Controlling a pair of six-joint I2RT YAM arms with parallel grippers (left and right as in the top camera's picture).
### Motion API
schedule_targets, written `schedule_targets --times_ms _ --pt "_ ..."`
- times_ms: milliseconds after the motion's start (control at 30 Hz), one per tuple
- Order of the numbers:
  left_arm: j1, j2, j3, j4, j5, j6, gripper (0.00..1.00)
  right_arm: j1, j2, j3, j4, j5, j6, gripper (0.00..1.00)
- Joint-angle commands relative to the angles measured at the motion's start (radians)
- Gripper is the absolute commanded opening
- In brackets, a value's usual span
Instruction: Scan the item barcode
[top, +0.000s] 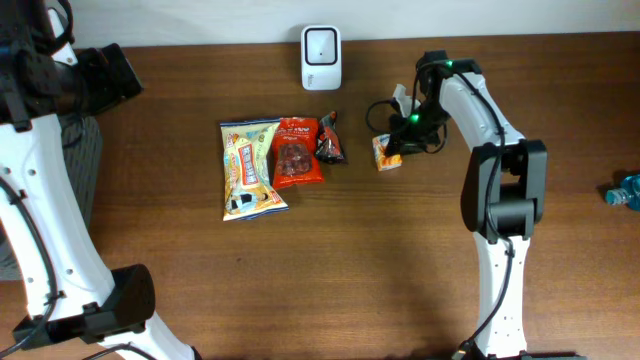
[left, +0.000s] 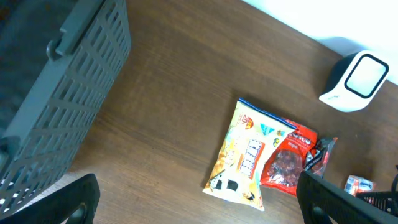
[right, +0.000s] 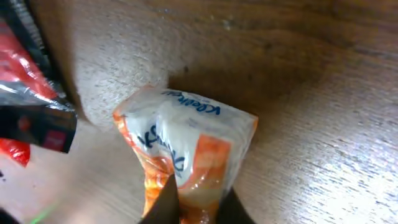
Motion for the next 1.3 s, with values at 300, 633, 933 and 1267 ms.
schedule_targets --times_ms 300,633,933,1267 --pt "0.002 -0.004 0.001 0.000 -0.007 0.008 0.99 0.007 0.023 0.113 -0.185 -0.916 -0.322 0.04" --pt "0.002 -0.004 0.001 0.000 -0.007 0.008 0.99 0.105 0.023 0.113 -0.130 -1.030 -0.444 0.04" --pt "0.002 -0.004 0.001 0.000 -0.007 0.008 0.99 0.109 0.018 0.113 0.159 -0.653 0.077 0.04" --pt "0.002 -0.004 0.001 0.000 -0.007 0.008 0.99 0.322 0.018 0.373 0.663 0.764 -0.143 0.04"
